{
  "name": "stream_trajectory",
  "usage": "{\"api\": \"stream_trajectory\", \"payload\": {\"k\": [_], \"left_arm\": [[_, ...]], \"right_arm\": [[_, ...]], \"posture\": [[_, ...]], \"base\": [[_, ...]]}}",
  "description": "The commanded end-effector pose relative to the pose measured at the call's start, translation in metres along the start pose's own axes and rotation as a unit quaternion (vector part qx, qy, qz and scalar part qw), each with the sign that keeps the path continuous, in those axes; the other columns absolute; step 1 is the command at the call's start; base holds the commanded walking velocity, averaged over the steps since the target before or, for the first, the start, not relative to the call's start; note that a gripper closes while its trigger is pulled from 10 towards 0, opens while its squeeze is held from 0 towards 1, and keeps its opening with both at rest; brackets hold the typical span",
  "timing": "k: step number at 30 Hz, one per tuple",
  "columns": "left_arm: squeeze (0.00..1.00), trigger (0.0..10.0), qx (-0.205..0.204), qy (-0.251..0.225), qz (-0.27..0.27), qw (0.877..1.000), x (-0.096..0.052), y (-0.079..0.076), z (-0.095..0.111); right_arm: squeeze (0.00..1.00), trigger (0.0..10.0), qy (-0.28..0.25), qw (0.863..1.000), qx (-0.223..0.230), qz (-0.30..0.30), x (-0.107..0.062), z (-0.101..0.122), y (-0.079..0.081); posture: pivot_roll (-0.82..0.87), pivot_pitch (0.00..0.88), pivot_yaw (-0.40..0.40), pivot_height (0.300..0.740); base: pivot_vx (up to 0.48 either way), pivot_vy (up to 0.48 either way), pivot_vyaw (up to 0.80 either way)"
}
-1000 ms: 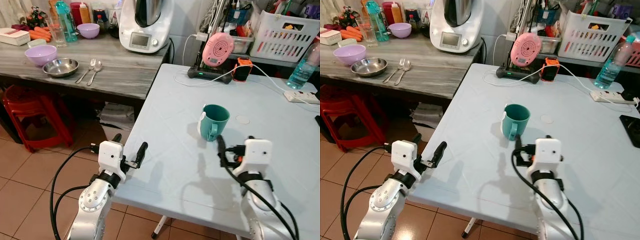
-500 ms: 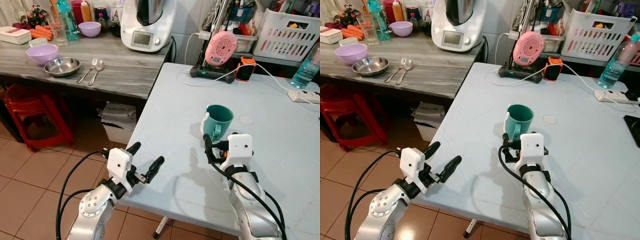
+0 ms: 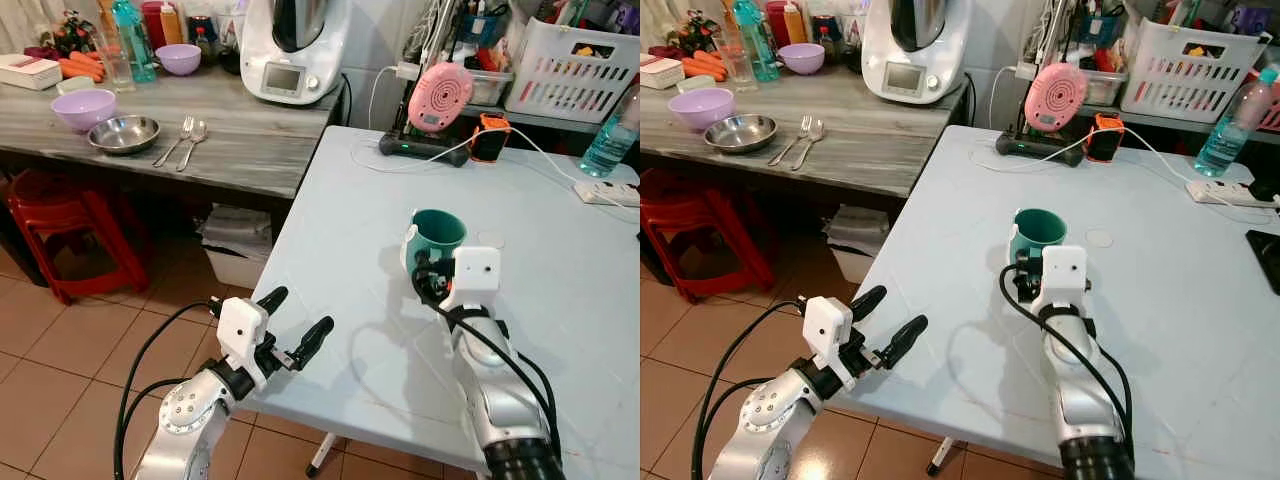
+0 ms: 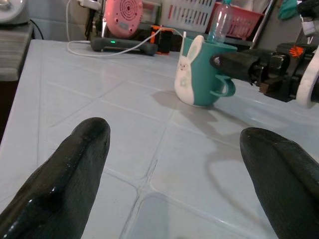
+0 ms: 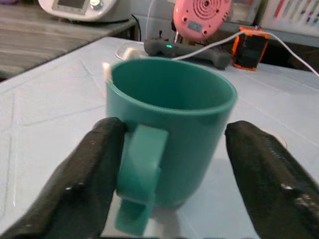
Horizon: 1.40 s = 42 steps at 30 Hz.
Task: Setting the table
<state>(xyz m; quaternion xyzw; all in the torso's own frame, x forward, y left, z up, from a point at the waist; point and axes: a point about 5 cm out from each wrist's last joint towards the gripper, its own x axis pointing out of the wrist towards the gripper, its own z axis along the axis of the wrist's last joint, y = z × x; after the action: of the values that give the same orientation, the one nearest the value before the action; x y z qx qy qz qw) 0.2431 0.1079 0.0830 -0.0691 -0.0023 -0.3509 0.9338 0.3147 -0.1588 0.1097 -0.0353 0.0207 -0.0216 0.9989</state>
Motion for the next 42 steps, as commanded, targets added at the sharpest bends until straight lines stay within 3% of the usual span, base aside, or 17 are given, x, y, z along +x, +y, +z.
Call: {"api": "stream_trajectory", "payload": {"k": [1, 14, 34, 38, 40, 41, 42], "left_arm": [[0.00, 10.0, 0.002, -0.003, -0.011, 1.000, 0.004, -0.002, 0.003], [0.00, 10.0, -0.010, -0.014, -0.033, 0.999, 0.004, -0.006, 0.009], [0.00, 10.0, -0.020, -0.018, -0.051, 0.998, 0.004, -0.010, 0.010], [0.00, 10.0, -0.019, -0.018, -0.052, 0.998, 0.004, -0.009, 0.010], [0.00, 10.0, -0.008, -0.018, -0.039, 0.999, 0.004, -0.007, 0.011], [0.00, 10.0, -0.002, -0.018, -0.029, 0.999, 0.004, -0.005, 0.011], [0.00, 10.0, 0.006, -0.017, -0.016, 1.000, 0.003, -0.003, 0.011]], "right_arm": [[0.00, 0.0, 0.001, 1.000, 0.001, -0.006, 0.006, 0.000, -0.001], [0.00, 0.0, 0.010, 1.000, 0.001, -0.006, 0.007, -0.008, 0.000], [0.00, 0.0, 0.014, 1.000, -0.003, -0.016, 0.008, -0.012, -0.011], [0.00, 0.0, 0.023, 1.000, 0.003, -0.021, 0.007, -0.014, -0.013], [0.00, 0.0, 0.027, 0.999, 0.027, -0.019, 0.006, -0.015, -0.014], [0.00, 2.0, 0.028, 0.999, 0.034, -0.021, 0.005, -0.014, -0.015], [0.00, 10.0, 0.034, 0.999, 0.036, -0.021, 0.004, -0.014, -0.015]], "posture": [[0.01, 0.000, -0.054, 0.740], [0.01, 0.000, -0.052, 0.740], [0.00, 0.000, -0.063, 0.740], [0.00, 0.000, -0.063, 0.740], [0.00, 0.000, -0.063, 0.740], [0.00, 0.000, -0.063, 0.740], [0.00, 0.000, -0.058, 0.740]], "base": [[0.000, 0.000, 0.00], [0.000, 0.000, 0.00], [0.000, 0.000, 0.00], [0.000, 0.000, 0.00], [0.000, 0.000, 0.00], [0.000, 0.000, 0.00], [0.000, 0.000, 0.00]]}}
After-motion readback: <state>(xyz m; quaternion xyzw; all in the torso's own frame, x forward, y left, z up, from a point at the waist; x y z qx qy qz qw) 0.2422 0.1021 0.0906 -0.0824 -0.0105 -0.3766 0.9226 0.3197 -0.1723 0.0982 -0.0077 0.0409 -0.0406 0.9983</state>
